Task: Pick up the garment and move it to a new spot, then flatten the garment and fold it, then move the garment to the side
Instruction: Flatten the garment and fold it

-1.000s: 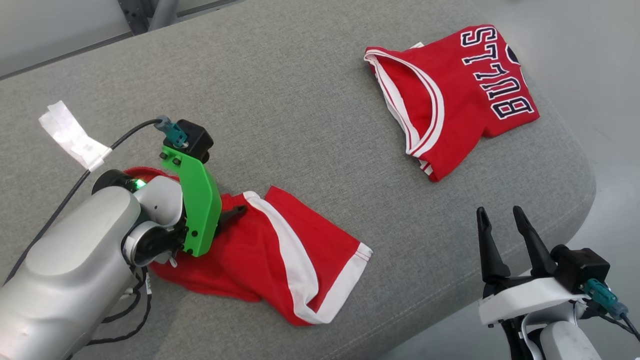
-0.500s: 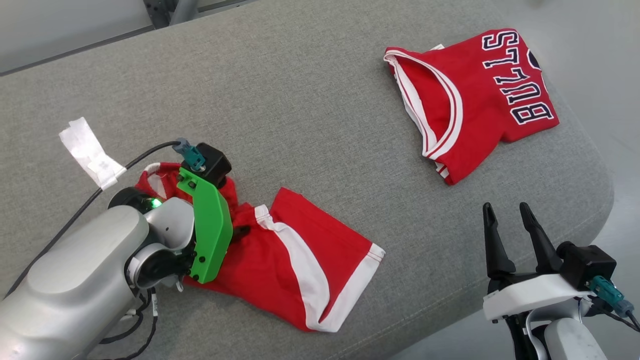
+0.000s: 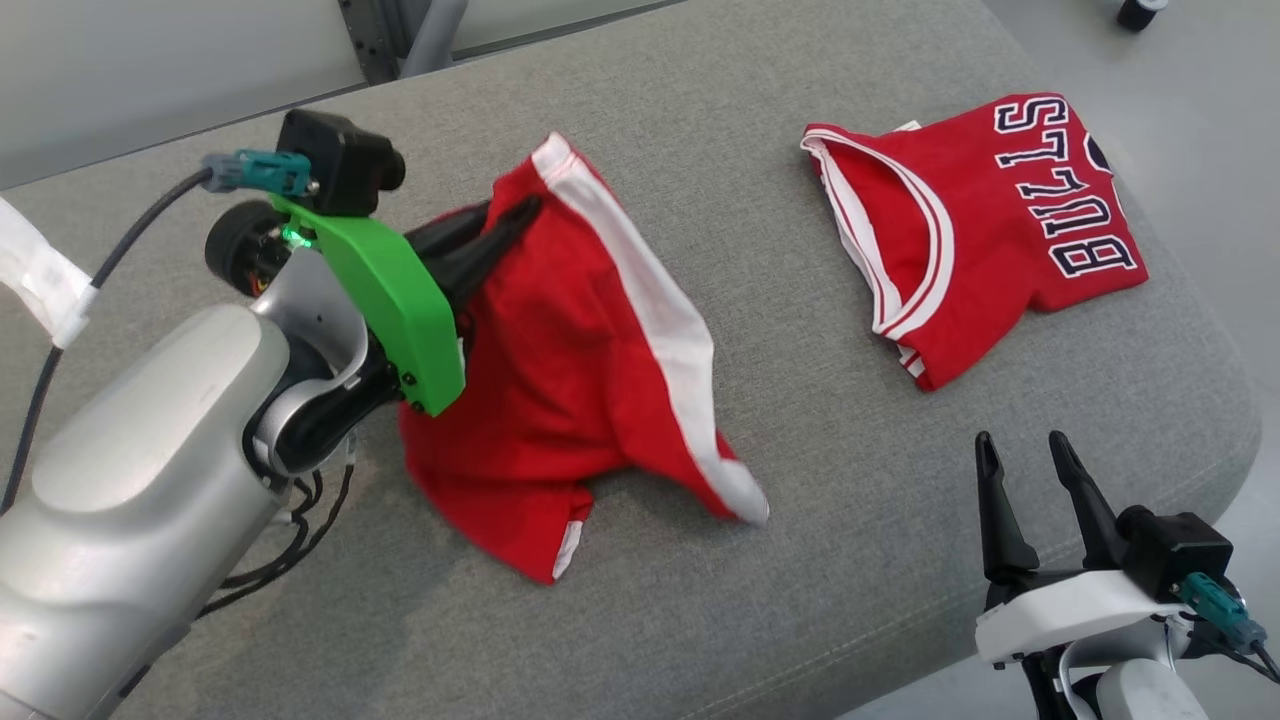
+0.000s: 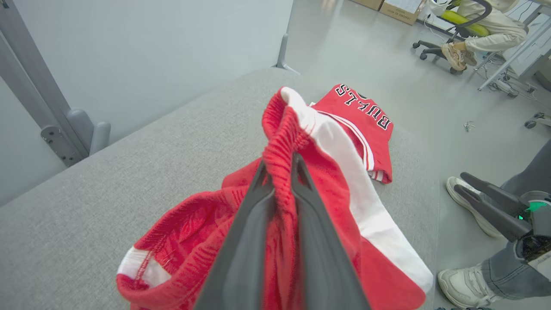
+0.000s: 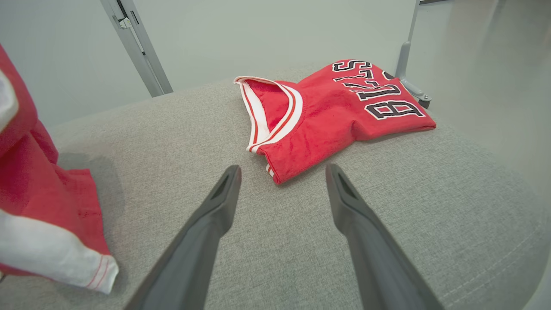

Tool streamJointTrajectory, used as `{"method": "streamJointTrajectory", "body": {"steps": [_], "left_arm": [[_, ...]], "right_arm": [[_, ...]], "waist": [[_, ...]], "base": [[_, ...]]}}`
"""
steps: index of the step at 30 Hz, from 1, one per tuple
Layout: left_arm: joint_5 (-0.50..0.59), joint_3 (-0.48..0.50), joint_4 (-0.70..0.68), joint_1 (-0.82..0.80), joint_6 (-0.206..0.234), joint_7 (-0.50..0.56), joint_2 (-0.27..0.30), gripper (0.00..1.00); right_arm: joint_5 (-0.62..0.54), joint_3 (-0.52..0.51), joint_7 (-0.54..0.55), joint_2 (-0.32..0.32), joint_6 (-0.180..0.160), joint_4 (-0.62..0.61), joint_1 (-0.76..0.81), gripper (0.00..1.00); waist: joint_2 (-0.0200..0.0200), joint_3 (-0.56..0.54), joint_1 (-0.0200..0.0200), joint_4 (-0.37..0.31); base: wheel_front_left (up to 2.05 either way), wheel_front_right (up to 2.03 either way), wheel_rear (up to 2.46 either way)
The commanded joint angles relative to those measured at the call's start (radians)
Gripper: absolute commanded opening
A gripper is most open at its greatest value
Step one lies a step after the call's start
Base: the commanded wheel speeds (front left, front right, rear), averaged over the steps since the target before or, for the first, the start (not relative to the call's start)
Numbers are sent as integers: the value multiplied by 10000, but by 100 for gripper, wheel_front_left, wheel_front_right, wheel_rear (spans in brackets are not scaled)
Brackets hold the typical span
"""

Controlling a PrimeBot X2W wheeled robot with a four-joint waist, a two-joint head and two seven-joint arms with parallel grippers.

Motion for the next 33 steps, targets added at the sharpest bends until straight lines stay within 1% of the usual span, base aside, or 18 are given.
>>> {"method": "streamJointTrajectory", "body": {"steps": [1, 6, 8, 10, 13, 16, 20, 23, 25, 27, 30, 33], "left_arm": [[215, 99, -29, -246, -26, -321, -122, 0], [736, 614, 53, -643, -26, -2355, -446, 0], [1041, 764, 15, -705, -26, -3181, -446, 0], [1100, 892, -4, -268, -26, -3978, -509, 0], [1251, 1131, 46, 586, -19, -4631, -486, 0], [1380, 1544, 161, 1785, -14, -4824, -646, 0], [1925, 2810, 222, 3608, -20, -4833, -1289, 0], [2393, 3591, 121, 4537, -22, -4838, -1811, 0], [2706, 3839, 9, 5060, -23, -4838, -2101, 0], [2764, 4101, -87, 5468, -24, -4839, -2326, 0], [2953, 4369, -194, 5940, -24, -4840, -2566, 0], [3103, 4523, -158, 6246, -25, -4840, -2672, 0]], "right_arm": [[-96, -55, -26, -22, -4, 17, 118, 100], [-382, -285, -26, -21, -4, -52, 204, 100], [-486, -399, -26, -25, -4, -77, 253, 100], [-594, -499, -26, -21, -4, -91, 351, 100], [-718, -575, -26, -19, -4, -108, 489, 100], [-773, -624, -26, -22, -4, -126, 596, 100], [-879, -605, -26, -21, -4, -161, 621, 100], [-1022, -664, -26, -22, -4, -193, 610, 100], [-1101, -733, -26, -24, -4, -215, 596, 100], [-1202, -788, -26, -22, -4, -234, 577, 100], [-1314, -810, -26, -22, -4, -246, 602, 100], [-1374, -816, -26, -22, -4, -230, 649, 100]], "waist": [[0, -191, 0, 202], [0, -430, 0, 605], [0, -513, 0, 804], [0, -638, 0, 1003], [0, -756, 0, 1330], [0, -777, 0, 1671], [0, -685, 0, 2138], [0, -665, 0, 2481], [0, -659, 0, 2676], [0, -648, 0, 2861], [0, -633, 0, 3112], [0, -653, 0, 3263]], "base": [[0, 0, 0], [0, 0, 0], [0, 0, 0], [0, 0, 0], [0, 0, 0], [0, 0, 0], [0, 0, 0], [0, 0, 0], [0, 0, 0], [0, 0, 0], [0, 0, 0], [0, 0, 0]]}}
